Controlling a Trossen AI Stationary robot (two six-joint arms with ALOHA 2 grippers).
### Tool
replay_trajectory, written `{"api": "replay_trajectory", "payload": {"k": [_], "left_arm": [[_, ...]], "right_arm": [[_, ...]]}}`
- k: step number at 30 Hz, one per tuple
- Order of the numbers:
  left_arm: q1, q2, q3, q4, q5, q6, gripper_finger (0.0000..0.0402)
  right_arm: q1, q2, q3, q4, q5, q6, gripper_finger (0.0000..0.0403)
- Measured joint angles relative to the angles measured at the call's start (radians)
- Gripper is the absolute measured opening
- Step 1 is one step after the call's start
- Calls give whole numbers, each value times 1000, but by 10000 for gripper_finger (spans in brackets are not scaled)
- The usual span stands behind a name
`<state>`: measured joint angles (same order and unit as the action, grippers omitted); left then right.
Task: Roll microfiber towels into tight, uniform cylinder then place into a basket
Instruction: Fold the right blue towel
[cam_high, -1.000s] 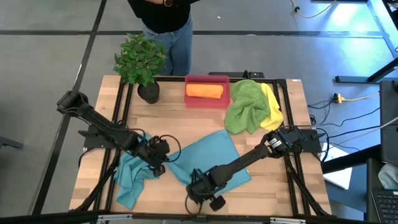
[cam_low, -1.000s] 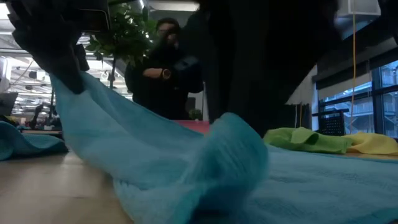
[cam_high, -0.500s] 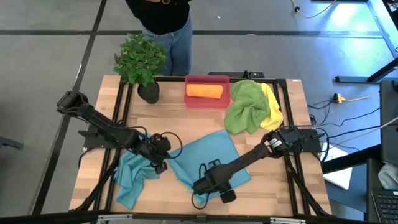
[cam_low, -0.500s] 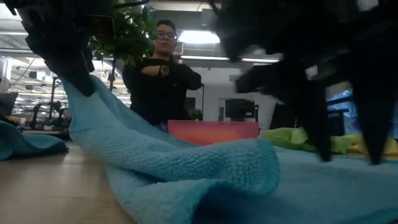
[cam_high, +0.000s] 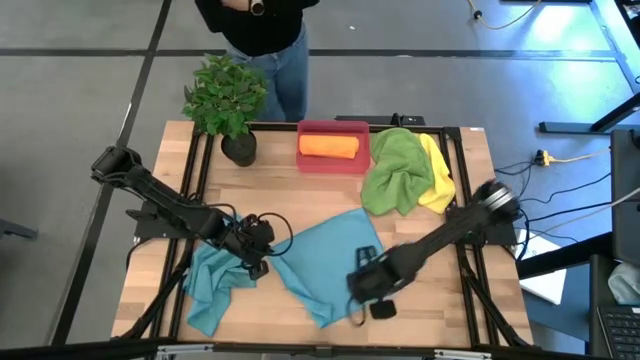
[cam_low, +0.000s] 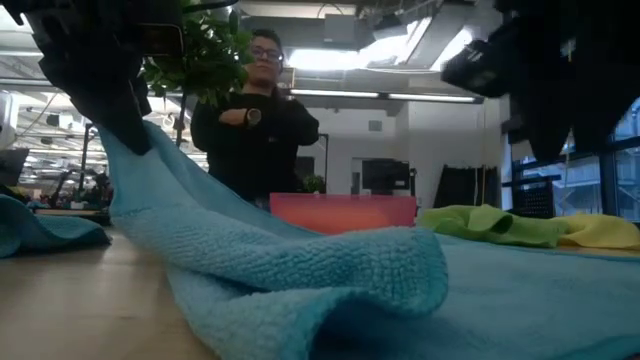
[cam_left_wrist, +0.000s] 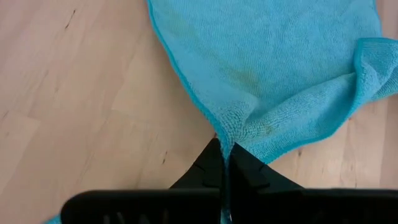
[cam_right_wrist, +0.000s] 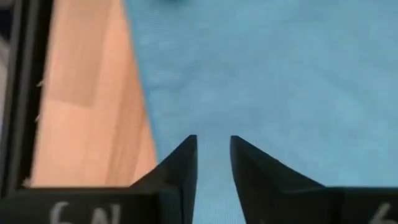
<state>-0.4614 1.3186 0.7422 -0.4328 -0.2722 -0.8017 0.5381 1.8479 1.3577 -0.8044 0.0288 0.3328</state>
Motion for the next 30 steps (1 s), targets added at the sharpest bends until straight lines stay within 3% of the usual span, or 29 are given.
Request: {"api": "replay_trajectory", "payload": {"k": [4,10,17,24,30], "left_arm": [[0,0,0,0,-31,6,0],[0,0,0,0,-60,27,0],[0,0,0,1,-60,27,0],[-21,0,-1,22,-55,17,0],[-64,0,-1,34,-88,-91,0]], "right_arm": [[-6,-179,-313,243,49,160,69],[-4,-243,-609,455,25,401,45],[-67,-246,-667,487,95,442,30],[-243,-240,-633,469,169,302,18],[-431,-237,-629,464,235,138,10]]}}
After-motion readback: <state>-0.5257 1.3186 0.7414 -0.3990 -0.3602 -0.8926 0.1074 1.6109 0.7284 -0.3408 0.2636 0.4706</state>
